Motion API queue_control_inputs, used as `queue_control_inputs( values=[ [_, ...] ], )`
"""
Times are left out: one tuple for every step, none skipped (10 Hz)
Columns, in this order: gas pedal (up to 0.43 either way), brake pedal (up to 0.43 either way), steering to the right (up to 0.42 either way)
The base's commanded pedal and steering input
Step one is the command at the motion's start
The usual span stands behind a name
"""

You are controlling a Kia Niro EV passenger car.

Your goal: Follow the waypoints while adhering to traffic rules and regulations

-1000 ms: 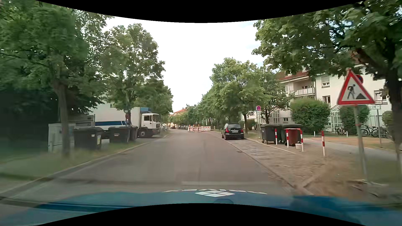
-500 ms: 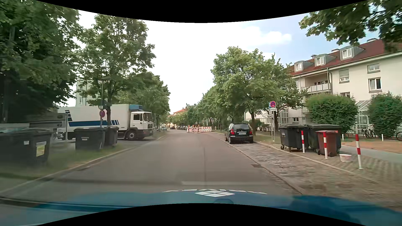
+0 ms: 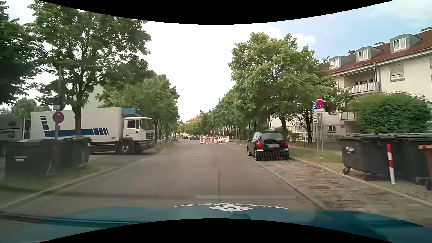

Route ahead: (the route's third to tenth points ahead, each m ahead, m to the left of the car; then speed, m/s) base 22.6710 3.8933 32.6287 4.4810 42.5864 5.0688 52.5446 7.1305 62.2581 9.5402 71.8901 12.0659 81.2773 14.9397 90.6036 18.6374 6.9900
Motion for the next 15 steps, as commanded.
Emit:
queue_control_inputs(
  values=[
    [0.138,0.0,-0.023],
    [0.138,0.0,-0.024],
    [0.138,0.0,-0.027],
    [0.138,0.0,-0.034],
    [0.138,0.0,-0.04],
    [0.138,0.0,-0.043],
    [0.138,0.0,-0.044],
    [0.13,0.0,-0.044],
    [0.118,0.0,-0.039],
    [0.0,0.0,-0.025],
    [0.0,0.0,-0.013],
    [0.0,0.0,-0.013],
    [0.0,0.018,-0.013],
    [0.0,0.104,-0.013],
    [0.0,0.152,-0.013]
  ],
)
